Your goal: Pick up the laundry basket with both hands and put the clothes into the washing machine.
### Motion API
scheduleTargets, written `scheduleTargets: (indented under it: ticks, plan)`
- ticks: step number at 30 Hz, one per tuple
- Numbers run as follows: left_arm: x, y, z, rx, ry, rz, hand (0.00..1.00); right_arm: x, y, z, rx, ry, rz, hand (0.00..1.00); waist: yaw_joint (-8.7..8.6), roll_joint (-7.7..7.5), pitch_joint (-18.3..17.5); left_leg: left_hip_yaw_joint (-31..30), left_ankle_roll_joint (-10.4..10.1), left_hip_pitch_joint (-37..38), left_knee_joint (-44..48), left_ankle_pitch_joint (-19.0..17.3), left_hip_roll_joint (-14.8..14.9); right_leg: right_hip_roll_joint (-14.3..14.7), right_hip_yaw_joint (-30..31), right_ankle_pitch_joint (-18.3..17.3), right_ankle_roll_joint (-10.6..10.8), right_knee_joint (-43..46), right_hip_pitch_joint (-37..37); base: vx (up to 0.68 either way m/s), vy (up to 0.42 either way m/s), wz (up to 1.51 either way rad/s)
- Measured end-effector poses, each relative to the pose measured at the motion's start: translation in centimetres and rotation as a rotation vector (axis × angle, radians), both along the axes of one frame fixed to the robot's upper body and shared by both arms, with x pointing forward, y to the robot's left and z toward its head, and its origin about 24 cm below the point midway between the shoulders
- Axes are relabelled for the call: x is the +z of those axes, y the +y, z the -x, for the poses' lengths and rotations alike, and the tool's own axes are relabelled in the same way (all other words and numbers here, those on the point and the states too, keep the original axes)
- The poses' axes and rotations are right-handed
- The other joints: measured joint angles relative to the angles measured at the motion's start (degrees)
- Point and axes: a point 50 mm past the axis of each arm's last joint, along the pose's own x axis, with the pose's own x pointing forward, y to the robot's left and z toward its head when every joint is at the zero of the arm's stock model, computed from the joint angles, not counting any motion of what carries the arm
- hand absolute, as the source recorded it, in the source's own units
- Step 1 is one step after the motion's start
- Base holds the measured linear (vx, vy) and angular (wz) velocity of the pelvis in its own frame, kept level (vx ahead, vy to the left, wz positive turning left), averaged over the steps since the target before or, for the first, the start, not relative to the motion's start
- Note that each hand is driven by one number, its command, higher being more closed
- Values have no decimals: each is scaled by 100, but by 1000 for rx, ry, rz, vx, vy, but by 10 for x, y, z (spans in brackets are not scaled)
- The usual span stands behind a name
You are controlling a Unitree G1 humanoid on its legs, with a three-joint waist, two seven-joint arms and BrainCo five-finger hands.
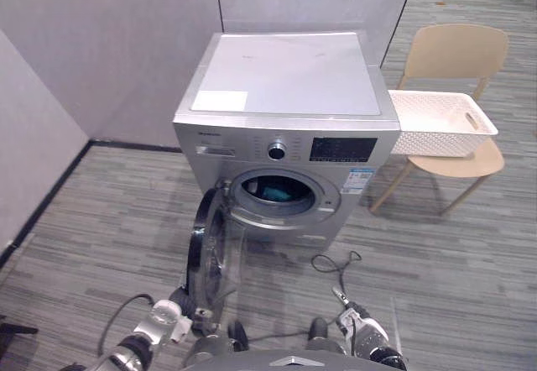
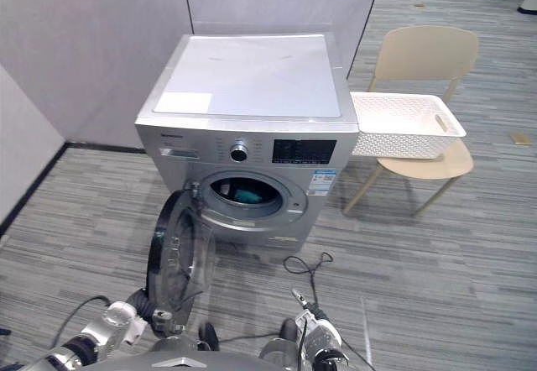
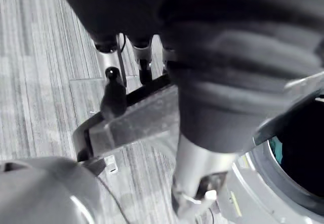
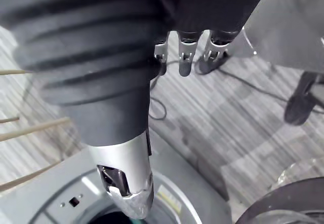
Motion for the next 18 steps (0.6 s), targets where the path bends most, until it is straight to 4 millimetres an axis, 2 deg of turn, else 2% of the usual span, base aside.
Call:
scheduleTargets:
  ticks: [1,2,3,5,6,8,9,11,12,13,14,16,18]
  plan:
    - [0,-2,-1,-1,-3,7,0,-1,1,1,1,2,-4,0,-28,1,-38,10,-24,25,-206,96,-65,10,17,-55,-8,-56,-19,-61,65,25]
    - [4,-10,-9,-15,-34,34,0,-1,4,2,3,3,-10,0,-150,-14,-44,-28,5,105,-757,359,-253,-33,103,-47,-37,-78,-130,-58,57,43]
    - [6,-15,-12,-22,-48,48,0,-2,4,3,0,7,-11,0,-197,-30,-33,-73,1,156,-981,482,-326,-48,85,-57,-40,-81,-151,-55,73,62]
    - [10,-31,-19,-60,-83,98,0,-6,5,14,-12,29,-16,0,-282,-118,-6,-274,-59,257,-1458,743,-483,-95,21,-61,-46,-37,-224,-14,58,66]
    - [11,-42,-21,-78,-96,132,0,-8,4,24,-33,48,-20,0,-282,-200,33,-347,-20,294,-1457,877,-494,-150,-54,-84,-41,175,-249,0,37,45]
    - [12,-56,-20,-100,-98,169,0,-12,5,34,-46,70,-32,0,-294,-385,63,-335,-9,382,-1457,880,-533,-314,-42,-358,4,740,-421,31,53,10]
    - [13,-62,-21,-109,-109,195,0,-13,10,37,-48,76,-45,0,-330,-473,54,-322,-5,420,-1457,876,-578,-432,43,-516,122,1137,-556,57,53,-4]
    - [14,-65,-22,-116,-110,204,0,-16,17,45,-53,97,-64,0,-386,-654,112,-312,-1,437,-1457,873,-608,-449,342,-562,135,1522,-710,30,7,-14]
    - [13,-64,-22,-117,-104,198,0,-17,21,45,-52,98,-74,0,-405,-689,132,-310,-1,444,-1457,873,-598,-432,426,-544,109,1542,-710,40,-21,-12]
    - [12,-64,-21,-120,-95,191,0,-19,22,52,-62,115,-81,0,-463,-697,127,-290,4,481,-1456,876,-533,-395,443,-510,-11,1539,-704,70,-32,-5]
    - [12,-66,-22,-125,-96,190,0,-20,21,58,-77,130,-87,0,-464,-642,158,-207,108,500,-1456,942,-409,-382,342,-644,-312,1724,-715,89,-45,-2]
    - [12,-65,-23,-121,-95,188,0,-21,18,64,-82,150,-84,0,-458,-593,150,-217,96,506,-1454,992,-262,-420,200,-898,-645,2214,-706,66,-112,2]
    - [13,-64,-25,-117,-100,189,0,-22,18,66,-75,169,-88,0,-446,-606,76,-332,-58,442,-1452,1052,-131,-394,247,-897,-572,2100,-506,77,-177,13]
